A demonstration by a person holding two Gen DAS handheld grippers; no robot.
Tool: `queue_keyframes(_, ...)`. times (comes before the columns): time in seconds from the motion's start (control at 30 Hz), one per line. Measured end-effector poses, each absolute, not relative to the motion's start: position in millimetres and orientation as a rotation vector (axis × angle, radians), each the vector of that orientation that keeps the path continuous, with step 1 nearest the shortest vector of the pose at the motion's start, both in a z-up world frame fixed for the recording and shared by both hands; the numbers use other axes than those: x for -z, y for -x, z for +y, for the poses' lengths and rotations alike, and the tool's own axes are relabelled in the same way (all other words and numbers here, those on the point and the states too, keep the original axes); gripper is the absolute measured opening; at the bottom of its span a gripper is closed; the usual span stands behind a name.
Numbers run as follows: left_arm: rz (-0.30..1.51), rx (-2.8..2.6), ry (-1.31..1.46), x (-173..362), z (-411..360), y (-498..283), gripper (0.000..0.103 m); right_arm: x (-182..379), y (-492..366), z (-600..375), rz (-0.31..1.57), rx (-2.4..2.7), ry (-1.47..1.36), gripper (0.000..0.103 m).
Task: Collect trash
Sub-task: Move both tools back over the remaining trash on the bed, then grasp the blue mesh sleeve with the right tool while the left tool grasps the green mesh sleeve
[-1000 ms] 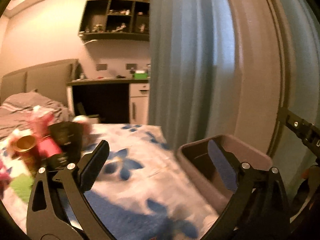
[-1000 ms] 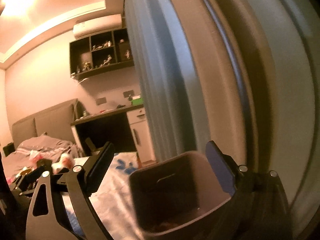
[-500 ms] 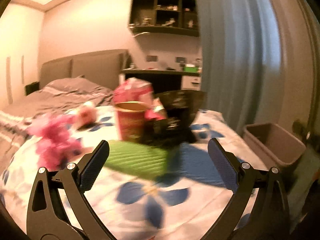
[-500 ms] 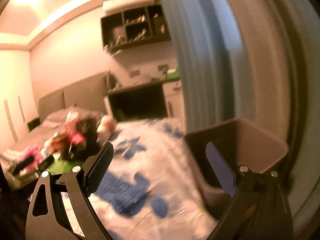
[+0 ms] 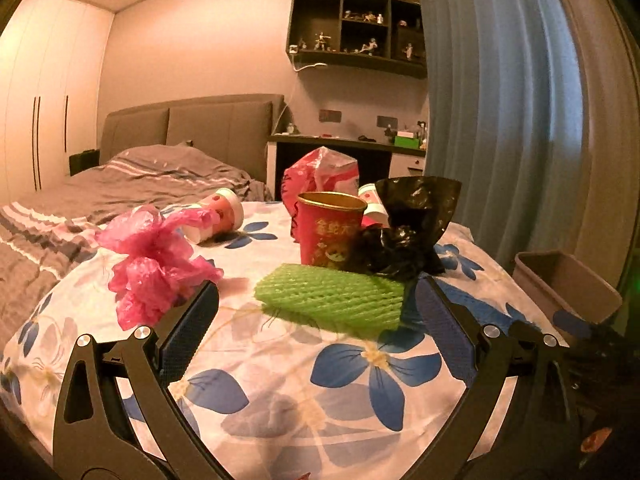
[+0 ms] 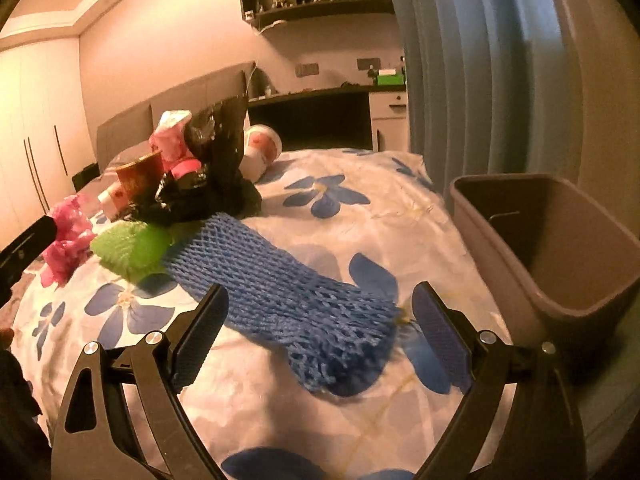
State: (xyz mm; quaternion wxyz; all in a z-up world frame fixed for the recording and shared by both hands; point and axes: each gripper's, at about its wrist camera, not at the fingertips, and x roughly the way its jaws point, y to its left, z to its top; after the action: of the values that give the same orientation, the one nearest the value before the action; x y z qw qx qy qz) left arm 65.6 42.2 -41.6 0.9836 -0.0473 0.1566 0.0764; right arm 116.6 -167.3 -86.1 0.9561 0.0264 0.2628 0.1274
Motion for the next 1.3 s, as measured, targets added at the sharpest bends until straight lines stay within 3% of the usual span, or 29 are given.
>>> queue_keyframes(0.3, 0.346, -0.145, 0.095, 51.6, 44.4, -75.1, 0.097, 98.5, -135.1, -163.4, 0.636, -0.287, -0.061, 0.075)
queue_keyframes(0.57, 0.398, -0.106, 0.102, 53.3, 38.6, -95.3, 0.097, 98.7, -128.2, -158.5, 0.638, -0.337, -0.042, 0.038)
queue_keyframes(0.63, 0.416, -0.094, 0.097, 53.5, 36.8, -100.8, 0.097, 98.1, -125.7, -157.6, 0.634, -0.344, -0.041, 0.023)
queue_keyframes(0.7, 0.443, -0.081, 0.099, 54.5, 36.2, -109.1, 0.097, 97.5, -123.5, -157.4, 0.634, -0.348, -0.041, 0.017)
queue_keyframes(0.87, 0.529, -0.072, 0.105, 61.1, 35.5, -129.2, 0.095, 91.5, -119.2, -163.3, 0.632, -0.353, -0.068, 0.014)
queue_keyframes(1.27, 0.632, -0.017, 0.152, 75.4, 43.5, -136.6, 0.041, 71.9, -104.2, -177.3, 0.577, -0.361, -0.095, 0.014)
queue_keyframes(1.3, 0.630, -0.010, 0.159, 75.6, 45.5, -134.2, 0.033, 70.2, -102.7, -178.8, 0.572, -0.361, -0.096, 0.014)
